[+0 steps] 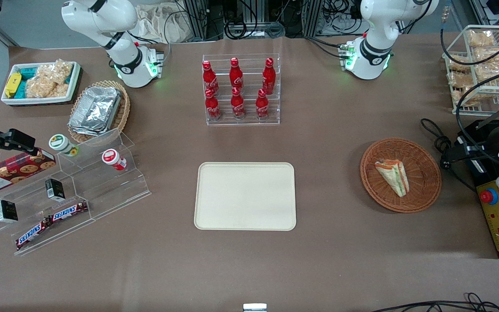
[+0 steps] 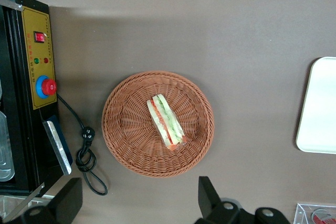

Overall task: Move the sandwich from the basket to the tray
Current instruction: 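Move the left gripper toward the sandwich in the wicker basket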

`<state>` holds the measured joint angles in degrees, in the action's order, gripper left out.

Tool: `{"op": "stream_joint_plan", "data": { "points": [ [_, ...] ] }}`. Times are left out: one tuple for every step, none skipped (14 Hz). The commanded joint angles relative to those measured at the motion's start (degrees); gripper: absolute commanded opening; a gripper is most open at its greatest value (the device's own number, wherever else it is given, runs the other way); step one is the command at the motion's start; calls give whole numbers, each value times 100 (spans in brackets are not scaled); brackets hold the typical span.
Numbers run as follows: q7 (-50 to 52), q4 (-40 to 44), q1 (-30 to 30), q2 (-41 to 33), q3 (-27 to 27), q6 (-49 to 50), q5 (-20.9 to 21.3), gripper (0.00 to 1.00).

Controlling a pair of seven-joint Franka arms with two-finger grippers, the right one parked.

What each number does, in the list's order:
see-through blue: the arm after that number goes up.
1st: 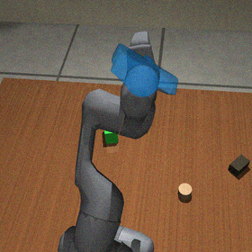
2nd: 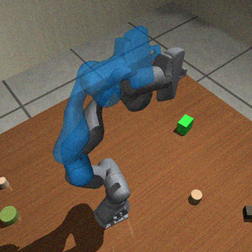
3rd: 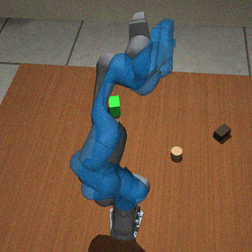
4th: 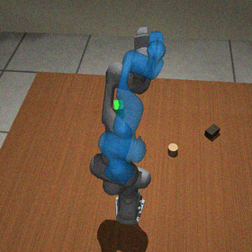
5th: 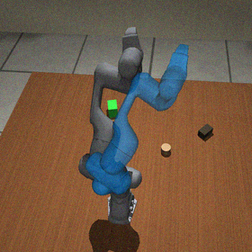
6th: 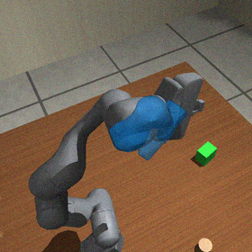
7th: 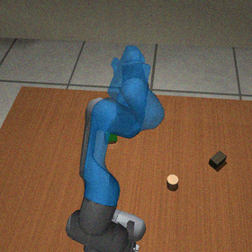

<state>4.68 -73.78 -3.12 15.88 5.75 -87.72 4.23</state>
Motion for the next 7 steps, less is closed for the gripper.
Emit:
{"op": "stream_joint_plan", "data": {
  "points": [
    [-116,92,-14,21,14,114,-54,99],
    [-81,92,-5,29,6,114,-63,99],
    [-55,74,-5,30,5,114,-71,99],
    [-55,-13,-5,38,5,114,-63,99],
    [-81,-249,-13,47,-3,167,-37,99],
    [-72,-529,-14,56,-3,89,16,99],
    [-72,-715,-31,117,-12,10,25,99]
  ]
}}
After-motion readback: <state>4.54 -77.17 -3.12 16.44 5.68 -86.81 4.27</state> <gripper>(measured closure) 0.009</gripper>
